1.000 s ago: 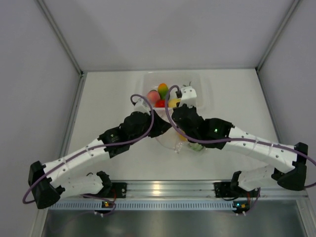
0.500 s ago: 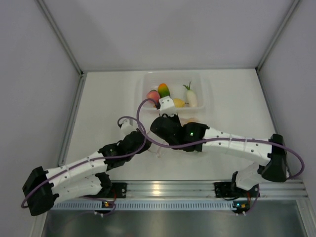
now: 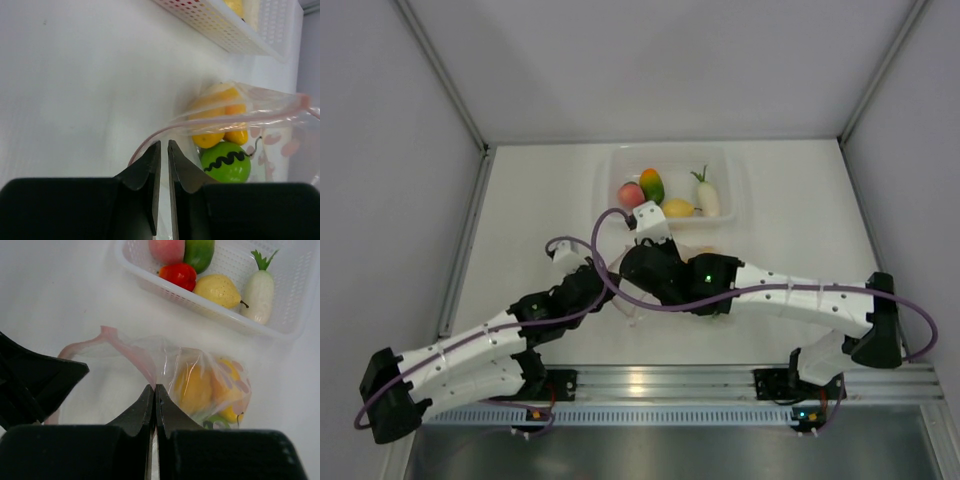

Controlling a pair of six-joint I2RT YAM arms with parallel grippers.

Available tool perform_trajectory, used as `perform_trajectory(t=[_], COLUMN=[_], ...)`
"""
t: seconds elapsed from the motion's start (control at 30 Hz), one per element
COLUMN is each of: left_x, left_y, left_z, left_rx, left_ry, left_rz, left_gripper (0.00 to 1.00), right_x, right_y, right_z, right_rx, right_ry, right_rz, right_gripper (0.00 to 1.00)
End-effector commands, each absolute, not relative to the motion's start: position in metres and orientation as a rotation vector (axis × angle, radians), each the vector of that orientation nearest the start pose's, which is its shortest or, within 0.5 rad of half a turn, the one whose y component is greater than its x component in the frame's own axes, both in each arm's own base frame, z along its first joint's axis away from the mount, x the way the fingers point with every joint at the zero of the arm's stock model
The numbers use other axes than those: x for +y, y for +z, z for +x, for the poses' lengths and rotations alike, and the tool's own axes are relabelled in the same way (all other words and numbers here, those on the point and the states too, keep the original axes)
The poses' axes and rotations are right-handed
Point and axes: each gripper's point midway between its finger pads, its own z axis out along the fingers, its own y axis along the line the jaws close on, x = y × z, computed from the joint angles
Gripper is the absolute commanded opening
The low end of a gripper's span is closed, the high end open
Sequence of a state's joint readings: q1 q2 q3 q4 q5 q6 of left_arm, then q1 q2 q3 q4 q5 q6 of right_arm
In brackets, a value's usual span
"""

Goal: Open the zip-top bag and remove the fake food
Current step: Pick up the fake fruit from the zipper food storage bag.

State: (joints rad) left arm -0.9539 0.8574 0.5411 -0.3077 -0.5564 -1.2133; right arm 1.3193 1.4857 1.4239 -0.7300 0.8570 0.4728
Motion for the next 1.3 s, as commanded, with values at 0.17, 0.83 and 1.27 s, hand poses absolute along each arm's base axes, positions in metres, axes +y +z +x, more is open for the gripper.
perform_trajectory(t=[0.17, 0.83, 1.27], left_x=[-0.245, -0.312, -0.367], left_y=[0.210, 0.233, 0.193], left_z=[0.194, 0.200, 0.177], left_rx=[2.057, 1.867, 1.903], left_ry=[-0.971, -1.265, -1.177], left_rz=[-0.436, -0.388, -0.133], left_gripper=[0.20, 0.00, 0.00], right_x=[0.345, 0.324, 0.283], right_y=[0.253, 0.273, 0.296], right_z=[0.196, 0.187, 0.211], right_rx=[1.997, 1.962, 1.939], right_ry=[0.154, 0.350, 0.416], right_rz=[-0.485, -0.383, -0.292], right_gripper=[0.00, 0.00, 0.00])
